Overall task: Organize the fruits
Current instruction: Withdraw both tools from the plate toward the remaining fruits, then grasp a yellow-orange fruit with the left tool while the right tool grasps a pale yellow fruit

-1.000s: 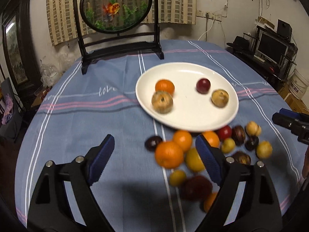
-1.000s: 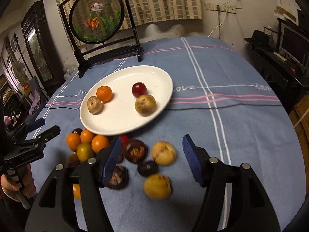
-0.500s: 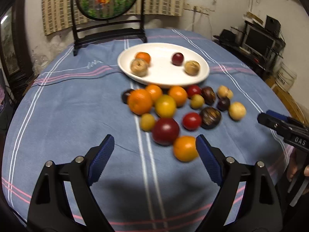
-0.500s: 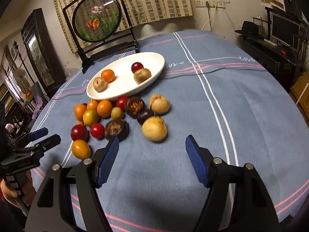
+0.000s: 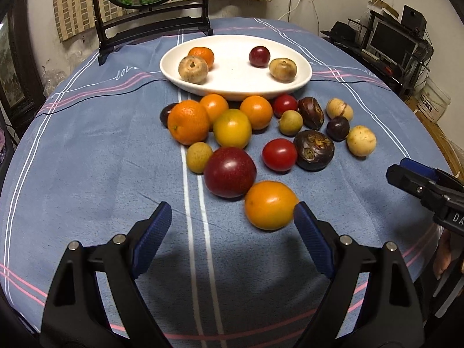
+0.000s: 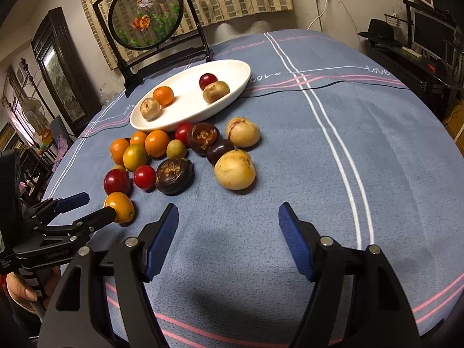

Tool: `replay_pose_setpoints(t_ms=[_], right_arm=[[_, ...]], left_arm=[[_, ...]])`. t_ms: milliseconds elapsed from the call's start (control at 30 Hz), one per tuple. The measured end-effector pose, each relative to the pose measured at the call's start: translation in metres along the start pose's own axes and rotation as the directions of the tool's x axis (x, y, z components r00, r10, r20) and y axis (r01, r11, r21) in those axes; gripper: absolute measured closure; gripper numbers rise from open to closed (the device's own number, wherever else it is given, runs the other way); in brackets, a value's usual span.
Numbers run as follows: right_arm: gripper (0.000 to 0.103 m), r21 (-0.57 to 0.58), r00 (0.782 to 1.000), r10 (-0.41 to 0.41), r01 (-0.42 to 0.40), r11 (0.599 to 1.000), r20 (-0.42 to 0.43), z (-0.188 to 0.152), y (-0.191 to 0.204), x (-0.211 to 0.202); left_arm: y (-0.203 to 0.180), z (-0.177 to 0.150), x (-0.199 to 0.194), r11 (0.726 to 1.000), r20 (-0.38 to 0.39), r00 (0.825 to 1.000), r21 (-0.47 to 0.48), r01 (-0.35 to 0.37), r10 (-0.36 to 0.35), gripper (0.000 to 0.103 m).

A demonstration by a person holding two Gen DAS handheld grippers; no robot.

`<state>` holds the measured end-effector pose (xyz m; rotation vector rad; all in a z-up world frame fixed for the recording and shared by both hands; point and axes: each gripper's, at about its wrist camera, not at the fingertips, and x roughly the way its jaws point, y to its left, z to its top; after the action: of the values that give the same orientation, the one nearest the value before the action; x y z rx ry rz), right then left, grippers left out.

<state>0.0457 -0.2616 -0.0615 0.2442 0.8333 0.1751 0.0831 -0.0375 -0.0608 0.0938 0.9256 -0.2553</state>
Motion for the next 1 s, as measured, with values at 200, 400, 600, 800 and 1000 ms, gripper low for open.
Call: replay_pose_setpoints(t_ms=[200,400,600,800,1000], right_arm=[[0.031,0.0,1.0,0.014,-0.014,1.0,-0.004,0.0,0.0,-0.001],[0.031,0.01,1.0,0.007,-0.007,1.0,-0.009,-0.001,-0.006,0.0],[0.031,-0.021,1.0,-0.02,0.02,1.0,-0.018,0.002,-0.001,0.004],[0.031,-0.117,0.988,-0.149,0.144,0.983,-0.041,0.015,0.014,0.026],[0.036,-0.196,0.973,-0.223,0.208,0.958,-0.058,0.035,0.026,0.048]], left_arm=[[-0.017,-0.001,0.023,1.0,-0.072,0.997,0.002,0.024,-0.024,0.031],[-0.016,0.003,0.023,1.0,-0.062,0.998,-0.015,0.022,-0.023,0.05],[-0.009,0.001,0.016,0.997,-0.039,0.996,-0.021,0.077,-0.078,0.059],[0.001,0.0,0.005,0.998,-0.006,0.998,-0.003,0.064,-0.064,0.059],[0.007,-0.002,0.007,0.996,-0.004,0.996,-0.005,0.085,-0.085,0.059]])
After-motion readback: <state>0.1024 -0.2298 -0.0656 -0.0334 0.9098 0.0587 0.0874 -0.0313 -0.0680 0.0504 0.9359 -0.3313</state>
